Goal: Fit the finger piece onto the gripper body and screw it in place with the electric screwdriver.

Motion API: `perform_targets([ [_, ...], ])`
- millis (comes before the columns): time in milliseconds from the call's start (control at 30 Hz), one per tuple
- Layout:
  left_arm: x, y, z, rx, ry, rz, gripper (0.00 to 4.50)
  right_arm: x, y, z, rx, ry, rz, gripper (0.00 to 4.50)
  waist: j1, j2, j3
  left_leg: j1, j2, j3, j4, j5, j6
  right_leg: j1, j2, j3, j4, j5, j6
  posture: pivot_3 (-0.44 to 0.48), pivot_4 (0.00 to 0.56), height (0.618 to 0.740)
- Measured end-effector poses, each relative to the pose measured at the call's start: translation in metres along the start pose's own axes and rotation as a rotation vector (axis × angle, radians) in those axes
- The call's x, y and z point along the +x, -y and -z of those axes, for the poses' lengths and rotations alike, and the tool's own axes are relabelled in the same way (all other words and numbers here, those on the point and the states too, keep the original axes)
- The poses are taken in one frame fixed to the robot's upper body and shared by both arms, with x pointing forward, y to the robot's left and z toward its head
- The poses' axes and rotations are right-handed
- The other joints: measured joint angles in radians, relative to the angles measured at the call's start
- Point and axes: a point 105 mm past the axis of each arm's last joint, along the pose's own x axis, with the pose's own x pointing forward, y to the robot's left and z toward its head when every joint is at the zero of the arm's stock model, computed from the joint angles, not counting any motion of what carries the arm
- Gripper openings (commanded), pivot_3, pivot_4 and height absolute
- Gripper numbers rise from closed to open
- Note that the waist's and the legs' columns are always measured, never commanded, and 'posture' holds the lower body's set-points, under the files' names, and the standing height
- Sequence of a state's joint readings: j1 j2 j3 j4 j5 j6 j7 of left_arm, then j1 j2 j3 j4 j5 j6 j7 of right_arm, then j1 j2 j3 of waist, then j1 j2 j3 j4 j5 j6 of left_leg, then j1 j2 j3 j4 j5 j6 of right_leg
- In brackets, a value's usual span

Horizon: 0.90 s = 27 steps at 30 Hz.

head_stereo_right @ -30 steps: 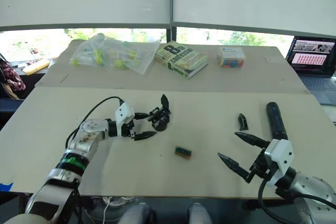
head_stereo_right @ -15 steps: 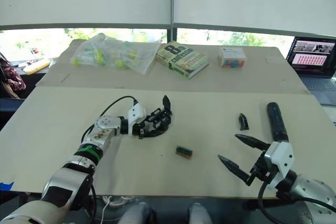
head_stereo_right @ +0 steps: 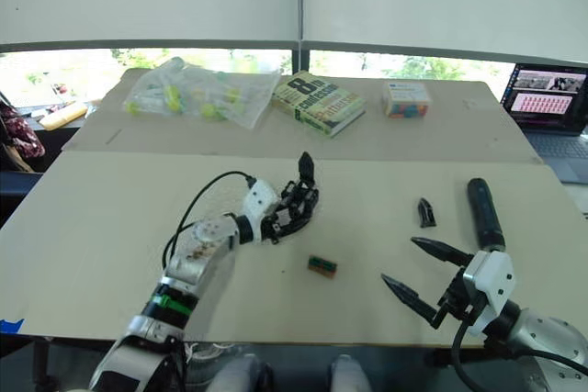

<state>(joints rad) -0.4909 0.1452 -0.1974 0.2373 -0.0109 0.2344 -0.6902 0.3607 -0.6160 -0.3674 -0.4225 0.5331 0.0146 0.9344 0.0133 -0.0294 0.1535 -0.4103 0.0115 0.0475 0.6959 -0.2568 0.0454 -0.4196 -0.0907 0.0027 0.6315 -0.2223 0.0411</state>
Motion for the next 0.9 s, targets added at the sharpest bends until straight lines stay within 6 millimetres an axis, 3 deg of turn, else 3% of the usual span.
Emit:
perform_targets([
  [300,0.0,-0.005,0.012,0.032,-0.06,-0.105,2.28,0.0,0.0,0.0,-0.002,0.001,-0.004,4.5,-0.002,0.0,0.0,0.001,0.0,0.0,0.0,0.0,0.0,0.0,0.001,0.001,0.0,0.0,-0.001,0.0,0.15,0.74],
  [567,-0.007,0.0,0.017,-0.008,-0.044,-0.088,2.28,-0.002,0.0,0.001,0.001,-0.006,-0.002,4.5,-0.001,0.0,0.0,0.002,0.0,0.0,0.0,0.0,0.0,0.001,0.0,0.001,0.0,0.0,-0.001,0.0,0.15,0.74],
  [700,-0.01,0.002,0.018,-0.036,-0.043,-0.066,4.23,-0.002,-0.001,0.001,0.0,-0.005,-0.003,4.5,-0.001,0.0,0.0,0.002,0.0,0.0,0.0,0.0,0.0,0.001,0.0,0.001,0.0,0.0,-0.001,0.0,0.15,0.74],
  [733,-0.012,0.001,0.019,-0.032,-0.046,-0.053,4.42,-0.002,0.0,0.001,0.0,-0.005,-0.003,4.5,-0.001,0.0,0.0,0.002,0.0,0.0,0.0,0.0,0.0,0.001,0.0,0.001,0.0,0.0,-0.001,0.0,0.15,0.74],
  [900,-0.026,-0.014,0.023,-0.016,-0.078,-0.029,4.42,-0.003,0.001,0.0,-0.006,-0.006,-0.002,4.5,-0.002,0.001,0.0,0.004,0.0,0.0,0.0,0.0,0.0,0.002,0.001,0.002,0.0,0.001,-0.001,0.0,0.15,0.74],
])
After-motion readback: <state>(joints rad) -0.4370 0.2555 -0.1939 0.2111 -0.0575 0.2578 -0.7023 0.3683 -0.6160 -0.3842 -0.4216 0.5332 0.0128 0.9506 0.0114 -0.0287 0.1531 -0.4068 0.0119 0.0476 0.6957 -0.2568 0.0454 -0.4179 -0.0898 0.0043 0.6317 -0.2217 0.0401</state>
